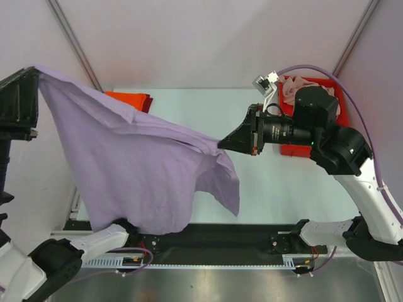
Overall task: Fold and stack the t-shirts
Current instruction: Flatten the tshirt out
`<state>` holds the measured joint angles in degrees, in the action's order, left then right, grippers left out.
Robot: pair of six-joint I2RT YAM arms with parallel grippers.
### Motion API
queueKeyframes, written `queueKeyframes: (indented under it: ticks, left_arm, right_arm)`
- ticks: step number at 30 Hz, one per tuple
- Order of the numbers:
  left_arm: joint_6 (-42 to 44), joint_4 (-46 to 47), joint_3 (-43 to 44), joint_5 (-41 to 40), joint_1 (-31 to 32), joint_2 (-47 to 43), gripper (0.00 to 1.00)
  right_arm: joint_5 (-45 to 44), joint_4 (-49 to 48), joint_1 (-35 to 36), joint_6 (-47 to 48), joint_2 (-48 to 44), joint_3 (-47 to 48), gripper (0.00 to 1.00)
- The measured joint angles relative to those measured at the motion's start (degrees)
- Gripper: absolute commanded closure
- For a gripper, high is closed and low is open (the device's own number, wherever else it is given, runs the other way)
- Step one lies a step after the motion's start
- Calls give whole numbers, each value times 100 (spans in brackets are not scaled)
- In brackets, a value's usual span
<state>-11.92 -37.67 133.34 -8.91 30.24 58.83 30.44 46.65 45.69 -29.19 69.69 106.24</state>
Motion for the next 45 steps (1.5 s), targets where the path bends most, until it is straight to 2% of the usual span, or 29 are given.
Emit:
queueKeyframes:
  ticks: [12, 20, 24, 28, 32, 35, 41, 45]
  left_arm:
    - [197, 155, -726, -153, 2, 407, 100]
    - [426, 286, -1047, -1156, 0, 133, 100]
    - [503, 466, -1036, -1410, 0, -11, 99]
    - [424, 734, -1156, -1246, 0, 68, 100]
    - [170, 1119, -1696, -785, 2, 352, 100]
    - [-50, 1384, -2186, -400, 52, 817, 100]
    - [-317, 1631, -3370, 39, 509, 2127, 100]
    - [-570, 1349, -3740, 319, 688, 2747, 99]
  right_arm:
    - [-168, -46, 37, -85, 28, -481, 100]
    - [-212, -212, 354, -175, 85, -719, 100]
    - [-203, -398, 525, -212, 151, -796, 100]
    - [-208, -538, 546, -249, 168, -1021, 100]
    - [-271, -610, 490, -411, 70, -1547, 100]
    - [-280, -603, 168, -658, -188, -2164, 100]
    - [-223, -295, -1185, -1147, -981, -3445, 100]
    - [-76, 37, -1753, -1198, -1340, -3550, 100]
